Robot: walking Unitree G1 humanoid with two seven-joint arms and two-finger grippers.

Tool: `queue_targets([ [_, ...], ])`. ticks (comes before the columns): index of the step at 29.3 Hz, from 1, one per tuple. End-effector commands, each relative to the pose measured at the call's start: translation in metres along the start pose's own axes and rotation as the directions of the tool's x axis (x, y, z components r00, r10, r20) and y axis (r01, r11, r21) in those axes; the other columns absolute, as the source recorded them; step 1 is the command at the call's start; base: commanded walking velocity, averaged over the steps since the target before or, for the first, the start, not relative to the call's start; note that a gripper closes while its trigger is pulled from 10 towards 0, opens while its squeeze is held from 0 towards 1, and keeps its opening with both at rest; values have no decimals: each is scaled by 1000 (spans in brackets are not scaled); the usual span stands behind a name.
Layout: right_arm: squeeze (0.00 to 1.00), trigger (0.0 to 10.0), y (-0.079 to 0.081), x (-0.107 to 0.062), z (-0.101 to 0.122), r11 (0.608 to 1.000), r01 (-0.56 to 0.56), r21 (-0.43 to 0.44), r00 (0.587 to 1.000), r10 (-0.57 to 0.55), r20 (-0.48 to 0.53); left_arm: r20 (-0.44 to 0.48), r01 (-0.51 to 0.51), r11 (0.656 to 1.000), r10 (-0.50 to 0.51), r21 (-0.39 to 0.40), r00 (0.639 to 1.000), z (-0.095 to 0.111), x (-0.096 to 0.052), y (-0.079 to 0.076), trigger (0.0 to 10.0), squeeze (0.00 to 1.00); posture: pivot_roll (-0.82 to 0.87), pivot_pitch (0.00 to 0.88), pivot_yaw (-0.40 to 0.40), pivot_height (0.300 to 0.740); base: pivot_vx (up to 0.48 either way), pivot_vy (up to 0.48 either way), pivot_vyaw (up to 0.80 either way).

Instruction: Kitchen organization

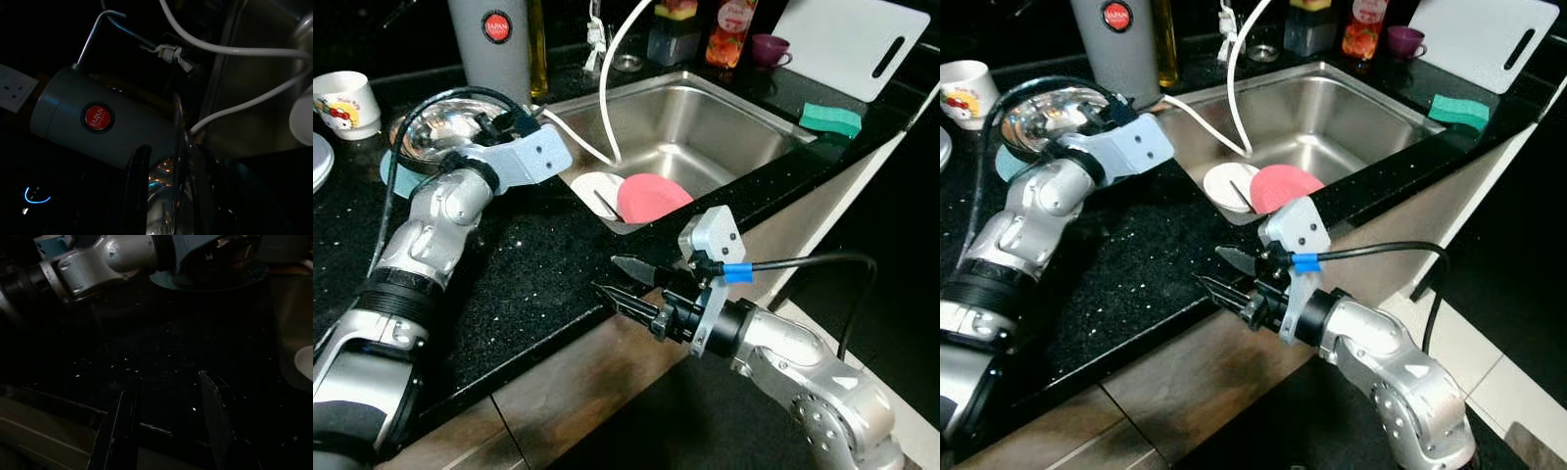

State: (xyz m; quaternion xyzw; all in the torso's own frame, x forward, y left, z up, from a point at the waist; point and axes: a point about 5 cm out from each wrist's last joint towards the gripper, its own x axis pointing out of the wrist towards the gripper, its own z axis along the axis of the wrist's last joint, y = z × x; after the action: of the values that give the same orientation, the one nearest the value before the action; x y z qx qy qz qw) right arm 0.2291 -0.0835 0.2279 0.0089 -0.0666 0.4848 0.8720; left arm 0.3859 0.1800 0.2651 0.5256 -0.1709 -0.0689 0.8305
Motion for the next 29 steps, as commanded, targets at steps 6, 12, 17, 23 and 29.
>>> queue_targets([
  [6, 0, 10000, 2, -2, 2, 1000, -1, -3, 1000, 1, -7, -7, 40, 999, -40, -19, 999, -6, 1, -4, 196, 0, -52, 111, -53, 740, 0, 0, 0],
  [12, 0, 10000, 1, -3, 3, 1000, 3, -4, 1000, -3, -9, -6, 44, 999, -44, -17, 999, -6, 3, -4, 0, 0, -54, 108, -52, 740, 0, 0, 0],
  [17, 0, 10000, 1, -2, 3, 1000, 5, -5, 1000, -5, -8, -8, 34, 999, -34, -10, 999, -7, 5, 0, 0, 0, -50, 102, -51, 740, 0, 0, 0],
  [23, 0, 10000, -1, -1, 3, 1000, 5, -7, 1000, -5, -5, -23, 8, 1000, -8, -8, 1000, -10, 6, 6, 0, 0, -47, 90, -51, 740, 0, 0, 0],
  [29, 0, 10000, -2, 0, 3, 1000, 7, -10, 1000, -7, -2, -30, -23, 1000, 23, -10, 999, -11, 7, 13, 0, 0, -50, 82, -50, 740, 0, 0, 0],
])
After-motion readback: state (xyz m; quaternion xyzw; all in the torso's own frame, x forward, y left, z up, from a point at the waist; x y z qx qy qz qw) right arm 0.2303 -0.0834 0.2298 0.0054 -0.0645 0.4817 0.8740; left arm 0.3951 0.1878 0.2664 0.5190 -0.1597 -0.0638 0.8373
